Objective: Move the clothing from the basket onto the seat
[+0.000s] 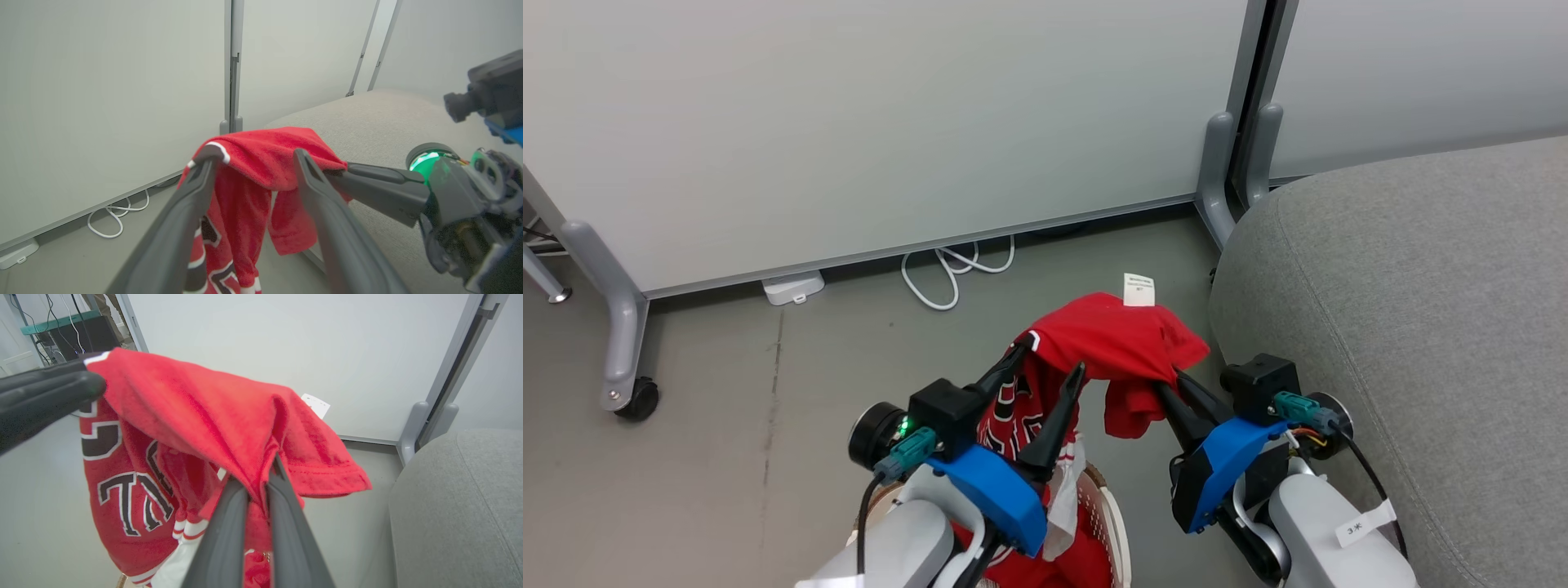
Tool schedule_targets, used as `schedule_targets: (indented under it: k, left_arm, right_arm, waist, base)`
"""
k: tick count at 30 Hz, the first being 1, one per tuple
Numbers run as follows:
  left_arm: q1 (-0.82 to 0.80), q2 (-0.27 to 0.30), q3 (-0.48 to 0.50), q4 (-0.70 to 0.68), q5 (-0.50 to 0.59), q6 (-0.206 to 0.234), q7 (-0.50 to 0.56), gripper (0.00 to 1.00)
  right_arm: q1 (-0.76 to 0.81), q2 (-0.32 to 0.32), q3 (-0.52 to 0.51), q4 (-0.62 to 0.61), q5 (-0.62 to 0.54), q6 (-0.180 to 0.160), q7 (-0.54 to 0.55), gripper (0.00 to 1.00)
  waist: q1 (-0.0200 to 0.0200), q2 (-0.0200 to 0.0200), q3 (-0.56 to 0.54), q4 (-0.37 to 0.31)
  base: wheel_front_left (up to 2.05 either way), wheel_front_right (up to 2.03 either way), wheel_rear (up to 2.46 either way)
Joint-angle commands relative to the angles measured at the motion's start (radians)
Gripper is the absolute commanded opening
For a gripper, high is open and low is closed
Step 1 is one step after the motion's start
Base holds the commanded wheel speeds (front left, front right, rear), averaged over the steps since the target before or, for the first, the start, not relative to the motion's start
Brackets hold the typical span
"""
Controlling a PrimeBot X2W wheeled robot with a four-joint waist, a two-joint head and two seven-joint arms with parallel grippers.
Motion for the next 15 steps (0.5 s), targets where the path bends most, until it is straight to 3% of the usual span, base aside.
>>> schedule_targets:
  k: [1,15]
  left_arm:
    - [0.031,0.013,0.034,-0.027,0.025,-0.006,-0.005,1.0]
    - [0.27,0.034,0.281,-0.189,0.246,-0.028,-0.004,1.0]
  right_arm:
    - [-0.004,-0.004,-0.006,-0.003,-0.006,0.0,-0.007,0.0]
    - [0.007,-0.004,-0.02,-0.005,-0.003,0.0,-0.01,0.0]
  waist:
    - [0.0,0.0,0.003,0.002]
    - [0.0,0.0,0.004,0.016]
  base:
    - [0.0,0.0,0.0]
    - [0.0,0.0,0.0]
